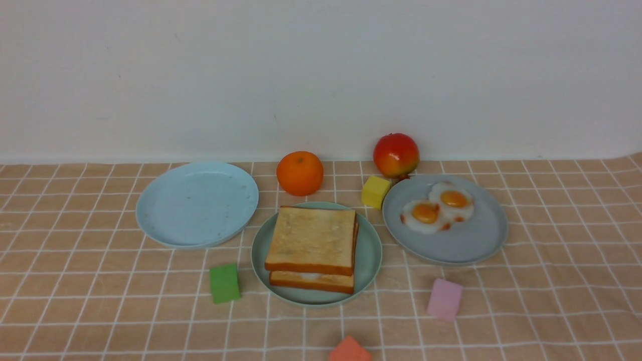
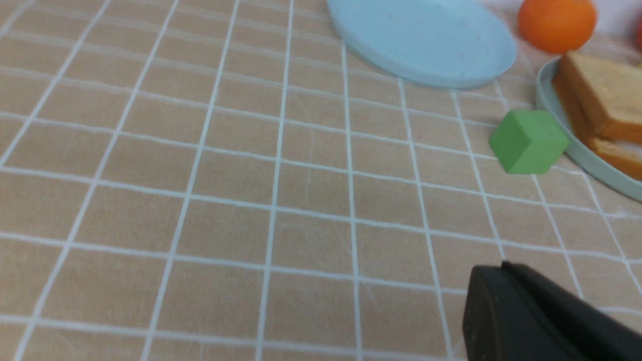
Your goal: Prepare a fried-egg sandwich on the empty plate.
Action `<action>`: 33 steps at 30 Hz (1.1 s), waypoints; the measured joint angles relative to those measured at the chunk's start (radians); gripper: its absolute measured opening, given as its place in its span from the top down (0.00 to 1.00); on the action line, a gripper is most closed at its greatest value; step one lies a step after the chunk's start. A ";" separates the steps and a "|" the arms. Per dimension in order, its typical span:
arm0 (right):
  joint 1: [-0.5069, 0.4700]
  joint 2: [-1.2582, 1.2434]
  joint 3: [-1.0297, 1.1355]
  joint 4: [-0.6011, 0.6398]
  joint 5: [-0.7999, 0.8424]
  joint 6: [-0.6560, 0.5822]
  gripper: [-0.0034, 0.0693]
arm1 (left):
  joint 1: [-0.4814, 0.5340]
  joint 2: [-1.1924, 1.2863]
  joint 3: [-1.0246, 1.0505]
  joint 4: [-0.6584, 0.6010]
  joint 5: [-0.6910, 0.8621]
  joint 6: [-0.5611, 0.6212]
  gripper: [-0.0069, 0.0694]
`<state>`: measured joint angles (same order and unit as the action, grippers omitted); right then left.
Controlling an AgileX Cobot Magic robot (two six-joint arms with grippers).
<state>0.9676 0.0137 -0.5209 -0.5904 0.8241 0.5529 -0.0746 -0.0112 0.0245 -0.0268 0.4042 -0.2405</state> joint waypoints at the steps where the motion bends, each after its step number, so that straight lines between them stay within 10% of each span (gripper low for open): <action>1: 0.000 0.000 0.000 0.000 0.000 0.000 0.93 | 0.000 0.000 0.000 0.000 -0.003 0.000 0.92; 33: 0.000 0.000 0.000 -0.001 0.001 0.000 0.86 | 0.002 0.000 0.004 0.017 -0.029 0.022 0.89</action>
<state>0.9676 0.0137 -0.5209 -0.5913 0.8253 0.5529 -0.0730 -0.0112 0.0289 -0.0099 0.3753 -0.2181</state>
